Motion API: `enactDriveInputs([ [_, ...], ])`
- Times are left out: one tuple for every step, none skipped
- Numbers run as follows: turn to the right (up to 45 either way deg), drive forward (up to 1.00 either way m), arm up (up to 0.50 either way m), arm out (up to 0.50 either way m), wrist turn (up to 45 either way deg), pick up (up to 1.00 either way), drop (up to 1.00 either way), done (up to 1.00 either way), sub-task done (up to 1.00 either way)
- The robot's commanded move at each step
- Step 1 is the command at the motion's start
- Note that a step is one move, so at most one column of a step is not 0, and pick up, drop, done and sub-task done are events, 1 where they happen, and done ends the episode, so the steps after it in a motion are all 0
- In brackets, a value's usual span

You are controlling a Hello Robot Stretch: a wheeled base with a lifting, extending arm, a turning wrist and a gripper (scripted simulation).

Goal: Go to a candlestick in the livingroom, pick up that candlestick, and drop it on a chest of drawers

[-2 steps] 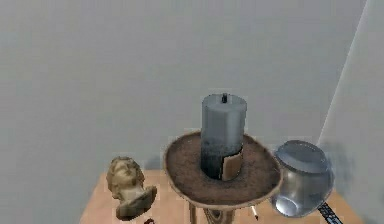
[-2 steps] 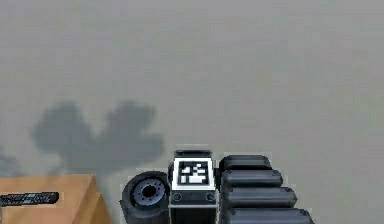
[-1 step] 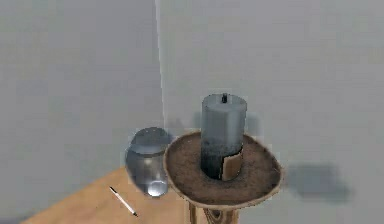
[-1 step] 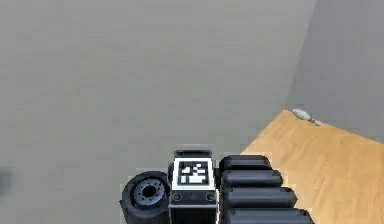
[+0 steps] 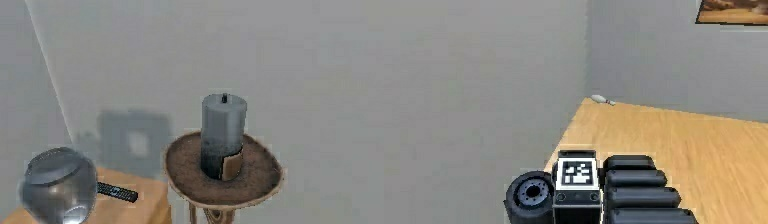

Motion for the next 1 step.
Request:
enactDriveInputs([
  [0.0,0.10,0.00,0.00,0.0,0.00,0.00,0.00,0.00],
])
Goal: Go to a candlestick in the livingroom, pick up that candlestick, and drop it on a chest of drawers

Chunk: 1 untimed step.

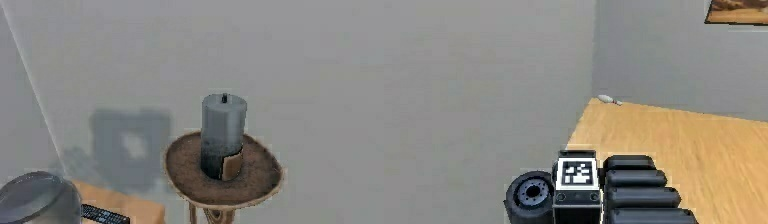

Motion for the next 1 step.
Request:
enactDriveInputs([
  [-45.0,0.00,0.00,0.00,0.0,0.00,0.00,0.00,0.00],
])
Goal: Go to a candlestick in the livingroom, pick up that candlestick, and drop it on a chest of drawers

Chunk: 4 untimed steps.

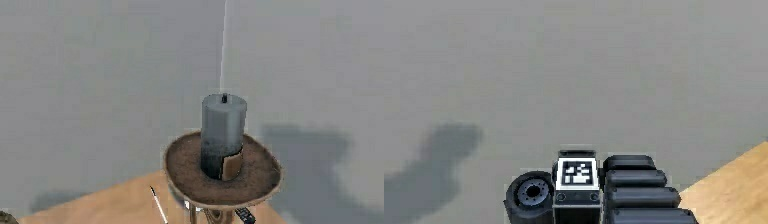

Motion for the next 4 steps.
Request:
enactDriveInputs([
  [-45.0,0.00,0.00,0.00,0.0,0.00,0.00,0.00,0.00],
  [-45.0,0.00,0.00,0.00,0.0,0.00,0.00,0.00,0.00],
  [-3.0,0.00,0.00,0.00,0.0,0.00,0.00,0.00,0.00],
  [0.0,0.00,0.00,0.10,0.0,0.00,0.00,0.00,0.00],
])
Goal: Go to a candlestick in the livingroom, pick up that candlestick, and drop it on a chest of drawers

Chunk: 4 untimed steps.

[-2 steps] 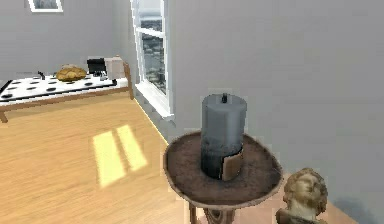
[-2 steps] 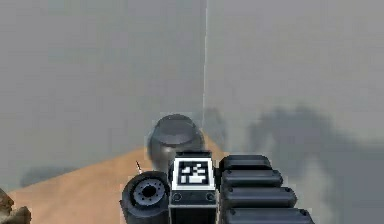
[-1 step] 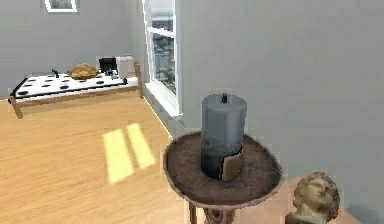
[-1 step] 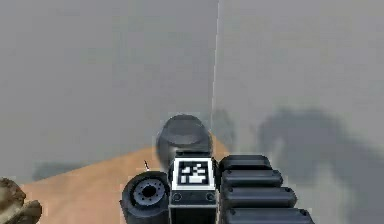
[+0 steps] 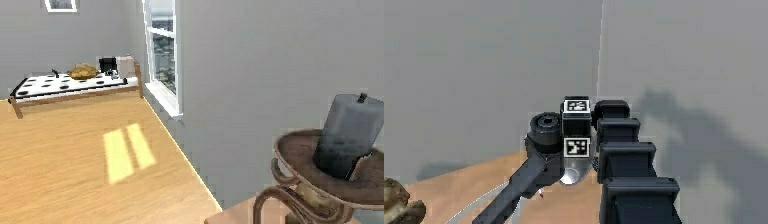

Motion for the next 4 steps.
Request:
enactDriveInputs([
  [0.0,0.00,0.00,0.00,45.0,0.00,0.00,0.00,0.00],
  [0.0,0.00,0.00,0.00,42.0,0.00,0.00,0.00,0.00],
  [0.0,0.00,-0.26,0.00,0.0,0.00,0.00,0.00,0.00],
  [0.0,0.00,0.00,0.00,0.0,0.00,1.00,0.00,0.00],
])
